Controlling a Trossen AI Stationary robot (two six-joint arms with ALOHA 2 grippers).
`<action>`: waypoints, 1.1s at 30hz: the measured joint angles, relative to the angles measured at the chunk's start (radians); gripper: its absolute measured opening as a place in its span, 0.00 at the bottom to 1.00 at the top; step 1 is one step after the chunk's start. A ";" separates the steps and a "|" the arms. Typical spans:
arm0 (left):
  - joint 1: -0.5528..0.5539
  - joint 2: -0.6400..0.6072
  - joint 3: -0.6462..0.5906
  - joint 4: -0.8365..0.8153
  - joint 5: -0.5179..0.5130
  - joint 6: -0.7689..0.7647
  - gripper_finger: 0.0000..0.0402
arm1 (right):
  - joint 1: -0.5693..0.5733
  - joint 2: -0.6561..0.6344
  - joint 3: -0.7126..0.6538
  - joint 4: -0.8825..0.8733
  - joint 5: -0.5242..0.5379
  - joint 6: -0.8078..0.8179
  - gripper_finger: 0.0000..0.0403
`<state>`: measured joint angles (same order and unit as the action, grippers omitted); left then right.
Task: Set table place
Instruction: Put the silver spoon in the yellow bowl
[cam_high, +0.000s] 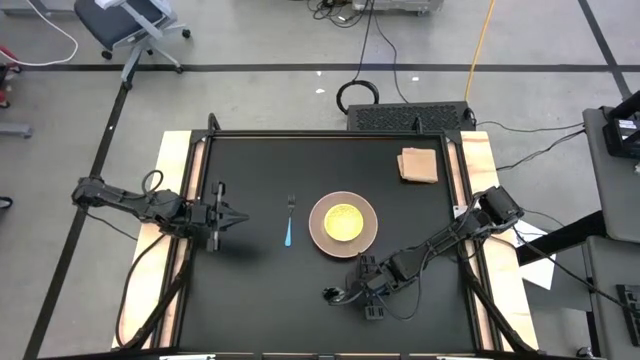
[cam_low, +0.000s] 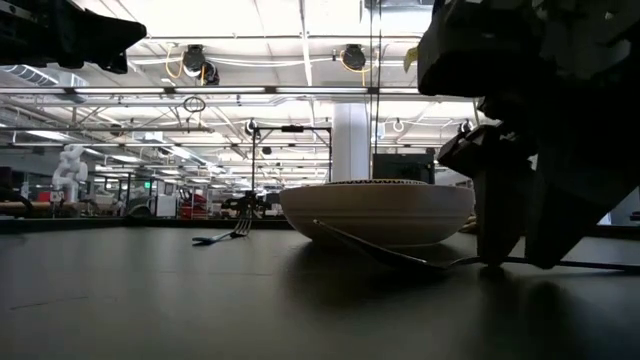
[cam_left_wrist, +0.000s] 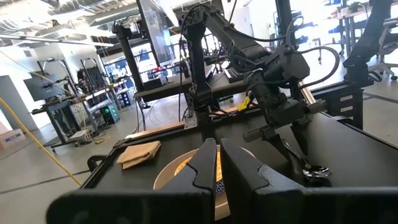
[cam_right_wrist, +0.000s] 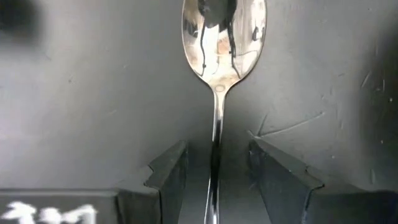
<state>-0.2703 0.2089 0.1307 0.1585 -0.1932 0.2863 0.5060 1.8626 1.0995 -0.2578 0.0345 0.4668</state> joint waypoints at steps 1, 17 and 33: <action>0.000 0.000 0.000 -0.001 0.000 0.000 0.07 | 0.000 0.006 0.001 0.003 0.001 -0.001 0.42; 0.001 0.000 0.000 -0.002 0.000 0.003 0.07 | 0.001 0.030 0.001 -0.005 0.036 0.019 0.42; 0.001 0.000 0.000 -0.007 0.000 0.019 0.07 | 0.038 0.033 -0.001 -0.008 0.086 -0.034 0.42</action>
<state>-0.2695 0.2092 0.1307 0.1516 -0.1936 0.3054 0.5435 1.8954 1.0985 -0.2657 0.1205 0.4324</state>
